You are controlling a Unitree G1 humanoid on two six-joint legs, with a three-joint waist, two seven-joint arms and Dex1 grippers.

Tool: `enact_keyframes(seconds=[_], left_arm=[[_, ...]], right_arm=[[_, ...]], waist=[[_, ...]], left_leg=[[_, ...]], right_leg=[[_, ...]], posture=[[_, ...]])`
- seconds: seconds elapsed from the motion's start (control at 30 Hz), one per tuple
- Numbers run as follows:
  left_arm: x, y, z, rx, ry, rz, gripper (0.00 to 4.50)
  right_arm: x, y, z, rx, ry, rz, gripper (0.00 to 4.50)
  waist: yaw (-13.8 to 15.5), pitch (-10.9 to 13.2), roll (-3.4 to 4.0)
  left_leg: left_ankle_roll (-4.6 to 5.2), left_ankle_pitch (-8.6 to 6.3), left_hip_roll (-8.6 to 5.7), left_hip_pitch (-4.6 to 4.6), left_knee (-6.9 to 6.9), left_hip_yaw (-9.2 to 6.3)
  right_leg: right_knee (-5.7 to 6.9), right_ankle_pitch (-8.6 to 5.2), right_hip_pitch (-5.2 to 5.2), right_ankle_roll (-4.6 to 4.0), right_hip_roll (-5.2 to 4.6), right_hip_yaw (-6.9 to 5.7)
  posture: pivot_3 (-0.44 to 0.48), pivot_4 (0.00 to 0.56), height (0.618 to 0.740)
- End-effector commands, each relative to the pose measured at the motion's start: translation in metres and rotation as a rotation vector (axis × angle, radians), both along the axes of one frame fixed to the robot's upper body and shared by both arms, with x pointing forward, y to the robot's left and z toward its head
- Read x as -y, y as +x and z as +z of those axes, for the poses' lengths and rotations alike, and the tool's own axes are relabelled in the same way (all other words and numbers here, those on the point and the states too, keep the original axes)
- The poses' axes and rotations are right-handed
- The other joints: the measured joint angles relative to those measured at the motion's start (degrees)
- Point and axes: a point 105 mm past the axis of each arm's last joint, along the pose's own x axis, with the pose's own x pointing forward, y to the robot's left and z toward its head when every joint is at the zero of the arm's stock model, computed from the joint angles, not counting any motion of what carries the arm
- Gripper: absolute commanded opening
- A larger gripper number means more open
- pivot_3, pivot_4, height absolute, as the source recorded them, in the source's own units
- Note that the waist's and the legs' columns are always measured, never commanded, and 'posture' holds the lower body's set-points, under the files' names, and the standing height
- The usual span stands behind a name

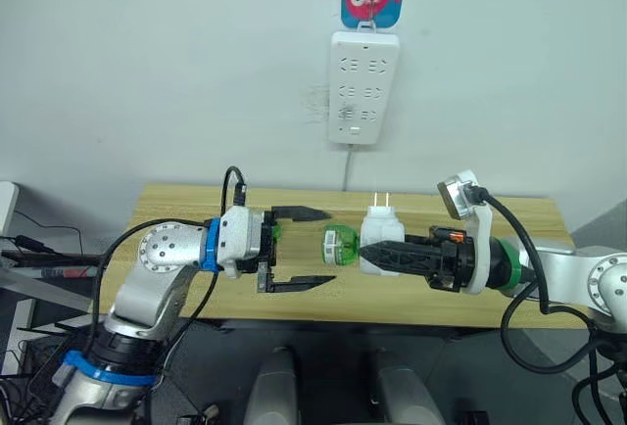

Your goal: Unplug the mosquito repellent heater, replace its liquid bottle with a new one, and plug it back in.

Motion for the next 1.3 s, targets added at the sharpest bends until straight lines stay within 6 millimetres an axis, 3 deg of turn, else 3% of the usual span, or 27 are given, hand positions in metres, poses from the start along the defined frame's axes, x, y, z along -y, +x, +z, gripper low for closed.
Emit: enact_keyframes(seconds=[0.03,0.2,0.3,0.5,0.6,0.63,0.7,0.77,1.07,1.17,1.3], left_arm=[[0.004,-0.008,0.011,0.132,-0.025,-0.045,4.45],[0.011,-0.009,0.013,0.146,-0.043,-0.079,4.45],[0.012,-0.009,0.011,0.136,-0.035,-0.090,3.90],[0.014,-0.010,0.014,0.066,0.003,-0.122,2.27],[0.015,-0.004,0.015,-0.114,0.060,-0.105,2.27],[0.014,0.002,0.015,-0.261,0.091,-0.076,2.27],[0.004,0.015,0.020,-0.788,0.090,-0.036,2.27],[-0.008,0.007,0.020,-1.068,0.175,-0.080,2.27],[-0.002,0.017,0.028,-1.073,0.126,-0.020,2.27],[-0.002,0.010,0.022,-0.983,0.164,-0.019,3.18],[-0.012,0.004,0.000,-0.837,0.252,0.020,4.49]], right_arm=[[-0.003,-0.007,0.010,0.032,0.028,0.035,3.07],[-0.003,-0.007,0.010,0.032,0.029,0.035,3.07],[-0.003,-0.008,0.010,0.031,0.030,0.034,3.07],[-0.004,-0.008,0.010,0.031,0.033,0.033,3.07],[-0.004,-0.009,0.010,0.033,0.032,0.037,3.07],[-0.004,-0.009,0.010,0.033,0.030,0.038,3.07],[-0.004,-0.010,0.010,0.037,0.022,0.046,3.07],[-0.005,-0.010,0.009,0.038,0.021,0.049,3.07],[-0.006,-0.006,0.014,0.033,0.045,0.035,3.07],[-0.004,-0.005,0.014,0.027,0.051,0.025,3.07],[-0.003,-0.004,0.014,0.022,0.053,0.016,3.07]], waist=[[-0.10,0.00,0.00],[-0.19,0.00,0.00],[-0.27,0.00,0.00],[-0.30,0.00,0.00],[-0.32,0.01,-0.01],[-0.32,0.01,-0.01],[-0.34,0.05,-0.05],[-0.42,0.22,-0.17],[-0.92,0.28,-0.17],[-0.95,0.28,-0.17],[-0.98,0.29,-0.16]], left_leg=[[0.00,0.00,0.00,0.00,0.00,0.00],[0.00,0.00,-0.03,0.02,0.00,-0.07],[0.00,0.00,-0.05,0.02,0.00,-0.07],[0.00,0.00,-0.03,0.02,0.01,-0.09],[0.00,0.00,-0.03,0.02,0.02,-0.12],[0.00,0.00,-0.02,0.03,0.02,-0.12],[0.00,0.00,-0.01,0.02,0.02,-0.16],[0.01,0.01,0.04,-0.01,0.07,-0.39],[0.02,0.00,-0.04,0.00,-0.14,-0.45],[0.02,0.00,-0.05,0.00,-0.14,-0.45],[0.02,0.00,-0.02,0.05,-0.16,-0.33]], right_leg=[[0.00,0.00,0.00,0.02,0.00,0.00],[0.04,-0.04,0.00,0.10,0.18,-0.09],[0.06,-0.04,0.00,0.11,0.19,-0.08],[0.06,-0.04,0.00,0.11,0.18,-0.09],[0.06,-0.04,0.00,0.12,0.19,-0.11],[0.06,-0.04,0.00,0.12,0.19,-0.09],[0.07,-0.05,0.00,0.13,0.20,-0.13],[0.14,-0.06,0.02,0.14,0.22,-0.32],[0.07,-0.16,-0.01,0.09,0.26,-0.43],[0.08,-0.16,-0.01,0.08,0.27,-0.42],[0.08,-0.15,-0.02,0.06,0.22,-0.26]], posture=[[-0.011,0.228,0.740],[-0.014,0.228,0.740],[-0.016,0.228,0.740],[-0.011,0.230,0.740],[-0.012,0.232,0.740],[-0.008,0.232,0.740],[-0.003,0.232,0.740],[-0.004,0.232,0.740],[-0.011,0.236,0.740],[-0.009,0.236,0.740],[-0.007,0.235,0.740]])
